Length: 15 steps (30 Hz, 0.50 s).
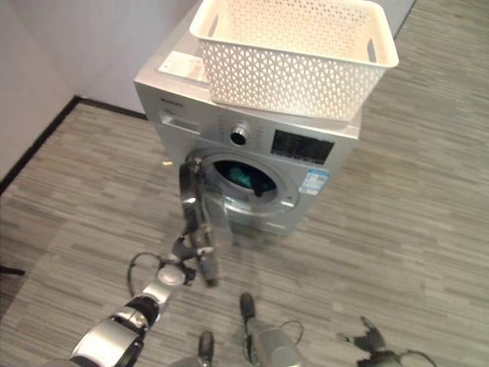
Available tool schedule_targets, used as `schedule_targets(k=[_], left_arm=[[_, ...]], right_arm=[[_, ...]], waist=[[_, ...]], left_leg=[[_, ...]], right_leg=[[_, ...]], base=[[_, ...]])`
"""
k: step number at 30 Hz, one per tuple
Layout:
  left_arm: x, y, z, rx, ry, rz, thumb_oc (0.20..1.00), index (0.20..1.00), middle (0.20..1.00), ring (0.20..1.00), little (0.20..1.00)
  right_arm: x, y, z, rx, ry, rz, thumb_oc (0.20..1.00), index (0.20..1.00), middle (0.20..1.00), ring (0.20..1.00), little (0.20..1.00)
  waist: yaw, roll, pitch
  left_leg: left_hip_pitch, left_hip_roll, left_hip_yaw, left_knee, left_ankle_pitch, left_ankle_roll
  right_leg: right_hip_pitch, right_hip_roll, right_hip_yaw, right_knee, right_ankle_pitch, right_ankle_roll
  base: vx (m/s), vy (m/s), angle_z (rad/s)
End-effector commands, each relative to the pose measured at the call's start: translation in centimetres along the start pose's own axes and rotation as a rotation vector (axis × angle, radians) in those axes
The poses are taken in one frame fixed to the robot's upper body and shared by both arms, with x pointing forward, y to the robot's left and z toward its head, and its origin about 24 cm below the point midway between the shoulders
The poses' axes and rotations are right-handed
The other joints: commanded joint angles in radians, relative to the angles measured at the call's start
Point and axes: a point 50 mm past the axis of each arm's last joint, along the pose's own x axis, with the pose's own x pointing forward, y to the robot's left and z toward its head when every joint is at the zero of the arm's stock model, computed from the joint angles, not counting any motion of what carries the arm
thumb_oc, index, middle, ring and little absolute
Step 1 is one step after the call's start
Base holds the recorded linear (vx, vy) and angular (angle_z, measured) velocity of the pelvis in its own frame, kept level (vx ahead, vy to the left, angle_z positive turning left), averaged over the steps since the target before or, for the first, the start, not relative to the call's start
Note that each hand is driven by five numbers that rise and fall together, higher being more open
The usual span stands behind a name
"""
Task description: Grab the laundry basket,head to the washer,open it,put in the laundry and shut it.
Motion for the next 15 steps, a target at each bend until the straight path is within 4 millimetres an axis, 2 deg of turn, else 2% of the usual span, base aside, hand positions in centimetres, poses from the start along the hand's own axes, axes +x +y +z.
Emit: schedule_targets(k=[1,2,4,6,8,9,10,12,15], left_arm=[[-3.1,-10.0,10.8,0.011,-0.419,-0.444,1.000,1.000,1.000,1.000,1.000],[-5.4,-12.6,12.4,0.042,-0.514,-0.611,1.000,1.000,1.000,1.000,1.000],[-8.9,-15.2,14.8,0.088,-0.685,-0.855,1.000,1.000,1.000,1.000,1.000],[-9.3,-15.2,14.8,0.122,-0.721,-0.871,1.000,1.000,1.000,1.000,1.000],[-8.1,-14.4,12.4,0.169,-0.651,-0.837,1.000,1.000,1.000,1.000,1.000],[-8.1,-14.4,12.3,0.170,-0.651,-0.836,1.000,1.000,1.000,1.000,1.000],[-5.6,-12.1,9.0,0.214,-0.524,-0.715,1.000,1.000,1.000,1.000,1.000],[-4.1,-9.8,5.9,0.263,-0.420,-0.633,1.000,1.000,1.000,1.000,1.000],[-2.9,-4.9,-1.8,0.258,-0.126,-0.487,1.000,1.000,1.000,1.000,1.000]], right_arm=[[0.1,-0.9,-0.2,-0.093,0.001,-0.006,1.000,1.000,1.000,1.000,1.000],[0.0,-0.6,-0.4,-0.116,0.009,0.007,1.000,1.000,1.000,1.000,1.000],[-0.4,-1.0,-1.0,-0.151,0.013,0.023,1.000,1.000,1.000,1.000,1.000],[-0.5,-1.6,-1.5,-0.144,0.032,0.010,1.000,1.000,1.000,1.000,1.000],[-0.6,-1.9,-2.0,-0.118,0.060,-0.006,1.000,1.000,1.000,1.000,1.000],[-0.6,-1.9,-2.0,-0.118,0.060,-0.006,1.000,1.000,1.000,1.000,1.000],[-0.6,-1.8,-2.4,-0.085,0.082,-0.019,1.000,1.000,1.000,1.000,1.000],[-0.6,-1.4,-2.8,-0.076,0.104,-0.015,1.000,1.000,1.000,1.000,1.000],[-0.7,-1.2,-3.1,-0.044,0.130,-0.019,1.000,1.000,1.000,1.000,1.000]], waist=[[-0.032,0.006,0.002],[-0.038,0.011,-0.002],[-0.063,0.018,-0.024],[-0.068,0.024,-0.036],[-0.064,0.038,-0.059],[-0.063,0.037,-0.059],[-0.046,0.048,-0.065],[-0.030,0.054,-0.069],[0.004,0.069,-0.075]], left_leg=[[-0.125,0.063,0.033,0.036,0.029,-0.008],[-0.120,0.062,0.041,0.030,0.028,-0.005],[-0.101,0.059,0.056,0.020,0.017,-0.002],[-0.089,0.059,0.060,0.013,0.012,-0.001],[-0.069,0.060,0.064,-0.001,0.008,-0.002],[-0.068,0.060,0.065,-0.002,0.008,-0.002],[-0.059,0.062,0.063,-0.013,0.012,-0.003],[-0.049,0.066,0.057,-0.022,0.018,-0.005],[-0.024,0.072,0.038,-0.048,0.032,-0.009]], right_leg=[[0.004,-0.038,0.014,0.125,-0.109,0.044],[0.006,-0.041,0.025,0.121,-0.110,0.047],[0.015,-0.052,0.050,0.102,-0.102,0.052],[0.028,-0.058,0.055,0.079,-0.095,0.055],[0.049,-0.065,0.058,0.047,-0.087,0.057],[0.050,-0.065,0.058,0.046,-0.087,0.057],[0.062,-0.070,0.053,0.028,-0.084,0.058],[0.076,-0.072,0.045,0.018,-0.086,0.055],[0.104,-0.071,0.027,0.006,-0.090,0.051]], base=[[-0.05,0.155,-1.61],[0.00,0.123,-1.05],[0.07,0.089,-0.27],[0.08,0.027,-0.32],[0.06,-0.005,-0.03],[0.00,0.000,0.00],[0.01,-0.040,0.05],[0.02,-0.054,0.04],[0.02,-0.045,0.09]])
